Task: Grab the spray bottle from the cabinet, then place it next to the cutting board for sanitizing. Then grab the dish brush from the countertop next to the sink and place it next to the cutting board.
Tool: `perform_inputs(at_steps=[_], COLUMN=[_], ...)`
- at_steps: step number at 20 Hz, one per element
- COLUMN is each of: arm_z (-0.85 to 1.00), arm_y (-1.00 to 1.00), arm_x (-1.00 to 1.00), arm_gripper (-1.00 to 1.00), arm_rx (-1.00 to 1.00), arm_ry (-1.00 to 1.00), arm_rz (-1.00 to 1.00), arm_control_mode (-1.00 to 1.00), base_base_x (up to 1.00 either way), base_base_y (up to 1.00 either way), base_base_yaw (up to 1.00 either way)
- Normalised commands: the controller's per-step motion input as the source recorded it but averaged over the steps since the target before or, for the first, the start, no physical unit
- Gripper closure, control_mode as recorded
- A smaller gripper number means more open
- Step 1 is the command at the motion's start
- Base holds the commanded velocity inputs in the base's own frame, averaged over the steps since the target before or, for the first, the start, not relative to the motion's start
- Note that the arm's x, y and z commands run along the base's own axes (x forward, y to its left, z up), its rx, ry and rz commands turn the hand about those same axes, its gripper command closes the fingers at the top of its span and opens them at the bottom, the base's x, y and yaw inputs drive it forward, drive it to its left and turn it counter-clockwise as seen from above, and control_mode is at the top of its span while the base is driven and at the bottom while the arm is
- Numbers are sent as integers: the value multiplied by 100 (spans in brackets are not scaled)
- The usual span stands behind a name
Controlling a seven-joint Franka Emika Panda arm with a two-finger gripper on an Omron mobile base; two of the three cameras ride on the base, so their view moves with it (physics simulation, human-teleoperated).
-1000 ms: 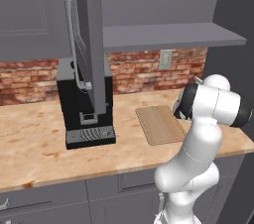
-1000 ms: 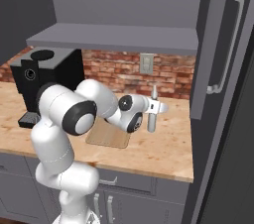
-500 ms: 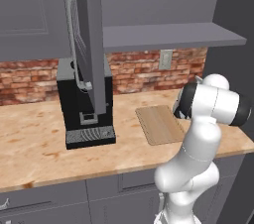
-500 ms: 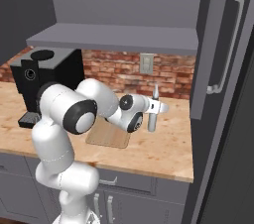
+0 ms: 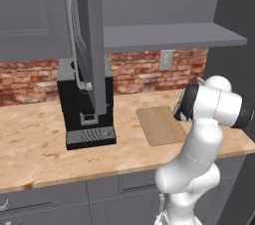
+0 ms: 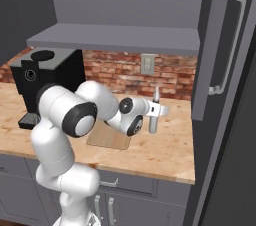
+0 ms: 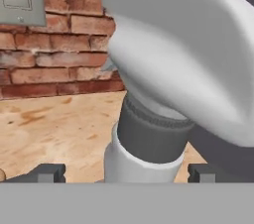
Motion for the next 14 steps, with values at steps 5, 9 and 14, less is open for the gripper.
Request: perform_inputs(at_steps=[5, 9, 14], arm_z=[0, 0, 0], arm_y=[21, 1, 0], arm_x=[-19, -3, -1], arm_gripper=[-100, -100, -100], arm_rx=[-3, 0, 0], arm_ry=[-4, -1, 0], arm_rz=[0, 0, 0], arm_control_mode=[-100, -100, -100], base_base_x=[0, 0, 0], base_base_y=[0, 0, 0], base_base_yaw=[0, 0, 0])
